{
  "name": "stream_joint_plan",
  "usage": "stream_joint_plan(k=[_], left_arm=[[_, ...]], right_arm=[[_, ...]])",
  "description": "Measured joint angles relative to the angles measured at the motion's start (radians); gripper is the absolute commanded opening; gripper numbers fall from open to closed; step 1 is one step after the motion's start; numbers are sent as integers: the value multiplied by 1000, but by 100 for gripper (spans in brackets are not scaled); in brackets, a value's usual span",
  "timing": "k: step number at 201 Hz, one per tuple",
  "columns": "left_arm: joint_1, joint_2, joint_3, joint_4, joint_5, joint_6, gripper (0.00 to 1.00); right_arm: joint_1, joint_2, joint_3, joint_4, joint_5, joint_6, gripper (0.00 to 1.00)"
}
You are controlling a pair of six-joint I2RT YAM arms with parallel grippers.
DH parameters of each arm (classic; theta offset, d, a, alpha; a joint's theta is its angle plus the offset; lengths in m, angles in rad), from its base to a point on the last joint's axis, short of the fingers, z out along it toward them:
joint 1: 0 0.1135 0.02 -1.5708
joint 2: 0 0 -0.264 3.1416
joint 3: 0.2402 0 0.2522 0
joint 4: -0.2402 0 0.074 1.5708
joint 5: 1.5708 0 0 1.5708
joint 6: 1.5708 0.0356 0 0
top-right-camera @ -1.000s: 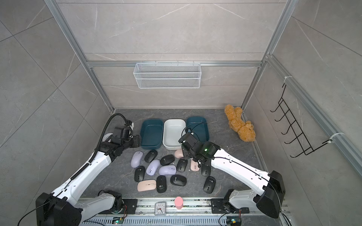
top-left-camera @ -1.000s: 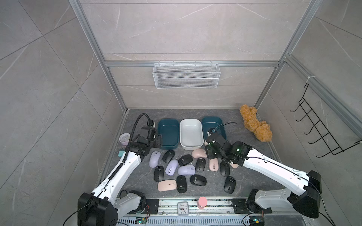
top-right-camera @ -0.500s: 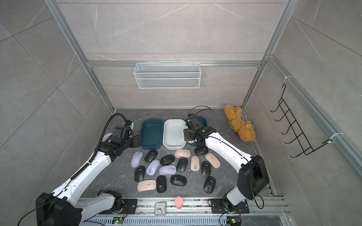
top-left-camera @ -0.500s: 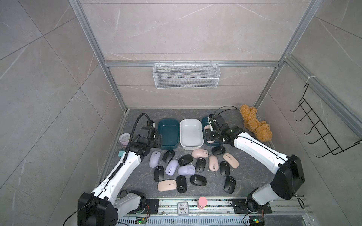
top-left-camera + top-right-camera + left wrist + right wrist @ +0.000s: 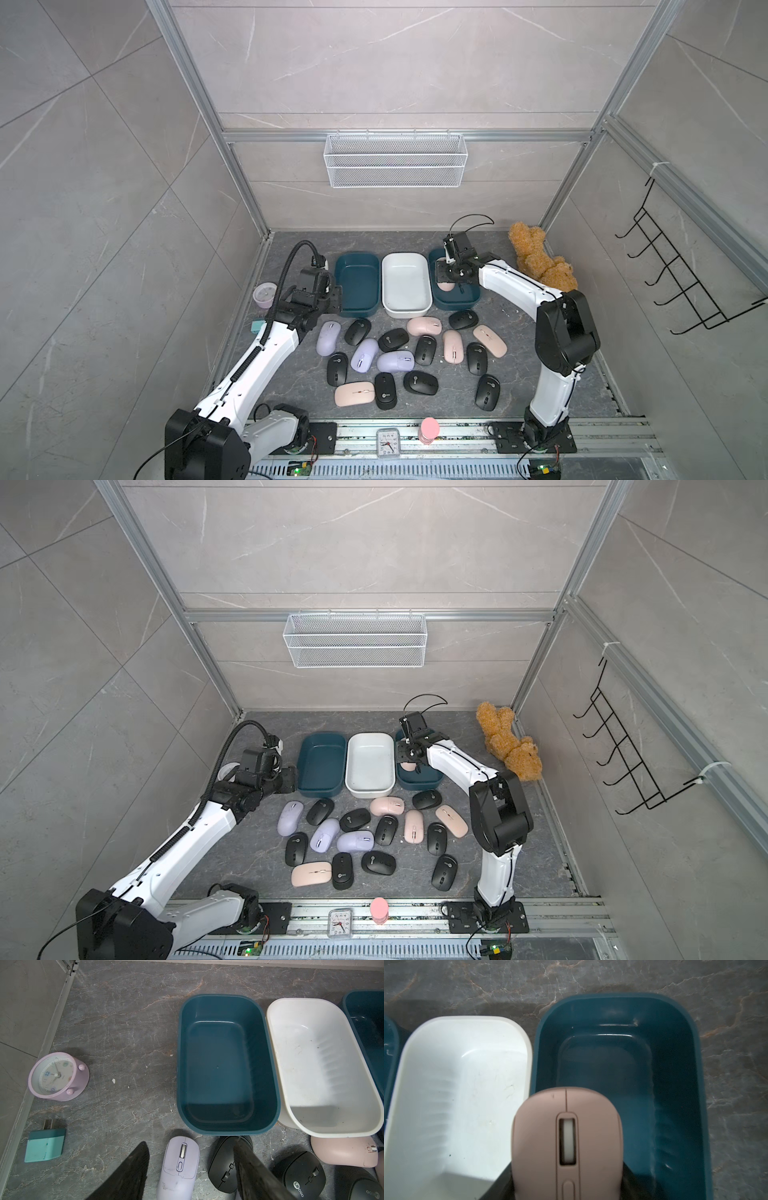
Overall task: Place the mice by color into the storage box
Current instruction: Place the mouse in the storage box.
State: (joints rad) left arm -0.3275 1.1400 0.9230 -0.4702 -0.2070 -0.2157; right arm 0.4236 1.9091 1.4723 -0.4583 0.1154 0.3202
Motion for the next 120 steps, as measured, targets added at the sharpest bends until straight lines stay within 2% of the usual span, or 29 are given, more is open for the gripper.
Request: stream_joint_plan(k=[120], left_arm=[[0, 37, 0, 0, 0, 0, 67]], right_arm=[[-22, 127, 2, 5, -1, 0, 56]])
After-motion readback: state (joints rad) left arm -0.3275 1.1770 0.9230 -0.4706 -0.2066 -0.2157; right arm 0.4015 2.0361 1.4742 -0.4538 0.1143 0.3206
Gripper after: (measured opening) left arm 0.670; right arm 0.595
